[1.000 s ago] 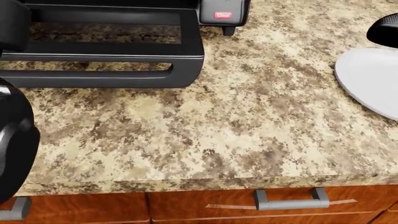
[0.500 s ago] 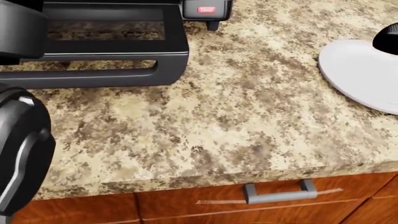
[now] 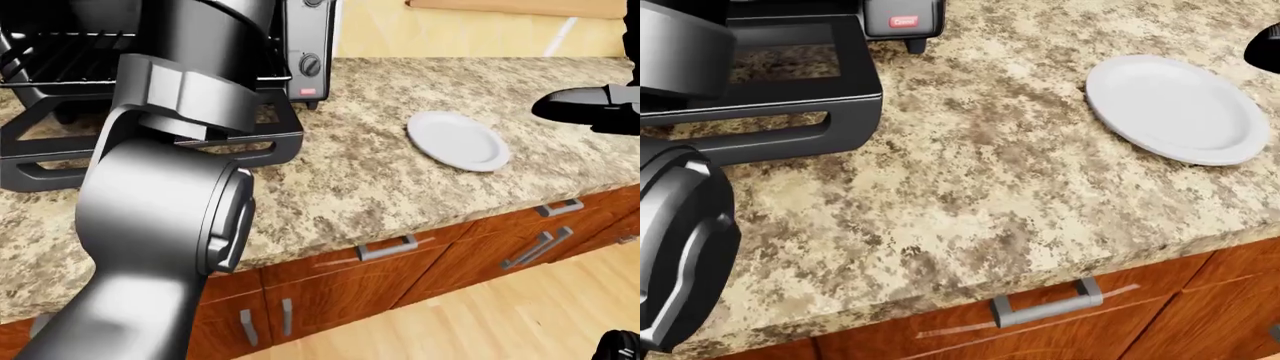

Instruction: Pick the bread from the rack and place it on the plate on the counter.

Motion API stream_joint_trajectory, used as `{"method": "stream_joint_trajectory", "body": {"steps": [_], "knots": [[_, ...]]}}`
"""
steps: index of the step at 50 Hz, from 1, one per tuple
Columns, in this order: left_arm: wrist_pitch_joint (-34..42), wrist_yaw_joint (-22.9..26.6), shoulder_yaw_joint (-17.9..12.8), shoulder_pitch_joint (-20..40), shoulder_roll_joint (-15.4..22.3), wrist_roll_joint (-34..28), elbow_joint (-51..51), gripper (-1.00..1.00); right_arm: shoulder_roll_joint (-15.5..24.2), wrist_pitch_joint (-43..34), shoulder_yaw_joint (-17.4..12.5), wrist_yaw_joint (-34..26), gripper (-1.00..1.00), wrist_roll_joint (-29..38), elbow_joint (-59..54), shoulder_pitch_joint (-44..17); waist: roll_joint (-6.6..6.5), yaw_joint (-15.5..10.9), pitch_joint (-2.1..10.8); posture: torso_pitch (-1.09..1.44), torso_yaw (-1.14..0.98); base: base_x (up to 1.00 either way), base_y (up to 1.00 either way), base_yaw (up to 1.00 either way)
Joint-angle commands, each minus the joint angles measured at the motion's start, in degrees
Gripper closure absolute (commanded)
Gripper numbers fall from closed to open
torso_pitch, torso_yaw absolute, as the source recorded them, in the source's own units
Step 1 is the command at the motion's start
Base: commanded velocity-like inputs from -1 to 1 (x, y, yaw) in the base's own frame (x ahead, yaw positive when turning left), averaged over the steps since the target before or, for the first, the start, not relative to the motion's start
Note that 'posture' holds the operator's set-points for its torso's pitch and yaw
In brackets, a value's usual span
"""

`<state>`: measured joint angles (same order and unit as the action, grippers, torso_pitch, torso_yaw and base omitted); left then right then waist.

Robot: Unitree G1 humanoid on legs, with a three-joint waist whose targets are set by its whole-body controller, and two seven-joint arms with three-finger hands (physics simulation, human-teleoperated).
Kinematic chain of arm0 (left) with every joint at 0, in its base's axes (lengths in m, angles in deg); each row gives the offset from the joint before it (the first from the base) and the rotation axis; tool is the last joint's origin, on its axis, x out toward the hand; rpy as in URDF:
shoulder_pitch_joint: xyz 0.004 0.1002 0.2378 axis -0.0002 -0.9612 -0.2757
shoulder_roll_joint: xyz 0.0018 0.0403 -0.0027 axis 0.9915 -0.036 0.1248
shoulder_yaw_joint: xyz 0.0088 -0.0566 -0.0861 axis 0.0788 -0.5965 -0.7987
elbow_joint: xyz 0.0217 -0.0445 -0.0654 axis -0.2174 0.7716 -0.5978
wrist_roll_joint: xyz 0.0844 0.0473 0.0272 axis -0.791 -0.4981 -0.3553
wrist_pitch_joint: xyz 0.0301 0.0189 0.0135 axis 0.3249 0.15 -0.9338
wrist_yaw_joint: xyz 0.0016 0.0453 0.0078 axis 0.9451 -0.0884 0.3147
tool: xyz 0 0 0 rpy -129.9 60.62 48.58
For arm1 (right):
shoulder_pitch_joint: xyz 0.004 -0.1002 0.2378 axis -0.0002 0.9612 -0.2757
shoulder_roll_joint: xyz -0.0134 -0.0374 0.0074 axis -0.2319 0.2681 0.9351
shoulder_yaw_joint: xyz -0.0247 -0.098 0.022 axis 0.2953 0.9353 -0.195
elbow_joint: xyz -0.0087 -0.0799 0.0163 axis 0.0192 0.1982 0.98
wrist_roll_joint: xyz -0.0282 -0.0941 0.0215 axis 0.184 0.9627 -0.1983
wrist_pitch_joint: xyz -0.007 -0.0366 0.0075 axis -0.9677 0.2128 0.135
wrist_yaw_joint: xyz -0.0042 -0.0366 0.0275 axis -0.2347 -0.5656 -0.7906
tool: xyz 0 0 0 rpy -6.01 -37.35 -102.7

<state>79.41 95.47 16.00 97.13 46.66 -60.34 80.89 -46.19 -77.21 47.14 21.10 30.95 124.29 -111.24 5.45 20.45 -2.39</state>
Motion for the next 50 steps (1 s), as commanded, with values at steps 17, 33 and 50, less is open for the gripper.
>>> {"method": "stream_joint_trajectory", "body": {"steps": [17,33,50], "knots": [[-3.0,-0.9,-0.3,1.8,-0.6,0.1,-0.6,1.0,0.6,2.1,-2.1,-0.1,-1.0,0.3,1.5,1.2,0.42,5.5,2.3,0.0,-0.5,0.0,0.0,0.0],[-4.7,-1.0,-0.4,2.2,-1.1,0.6,1.7,1.0,0.4,2.0,-1.8,-0.6,-1.0,0.7,1.2,1.0,0.52,9.9,2.95,0.0,-0.58,0.0,0.0,0.0],[-5.7,-1.5,-0.4,1.3,-1.3,0.7,2.1,1.0,2.0,1.5,-3.5,0.1,-1.0,-0.7,1.3,1.2,0.5,14.1,3.32,0.0,-0.66,0.0,0.0,0.0]]}}
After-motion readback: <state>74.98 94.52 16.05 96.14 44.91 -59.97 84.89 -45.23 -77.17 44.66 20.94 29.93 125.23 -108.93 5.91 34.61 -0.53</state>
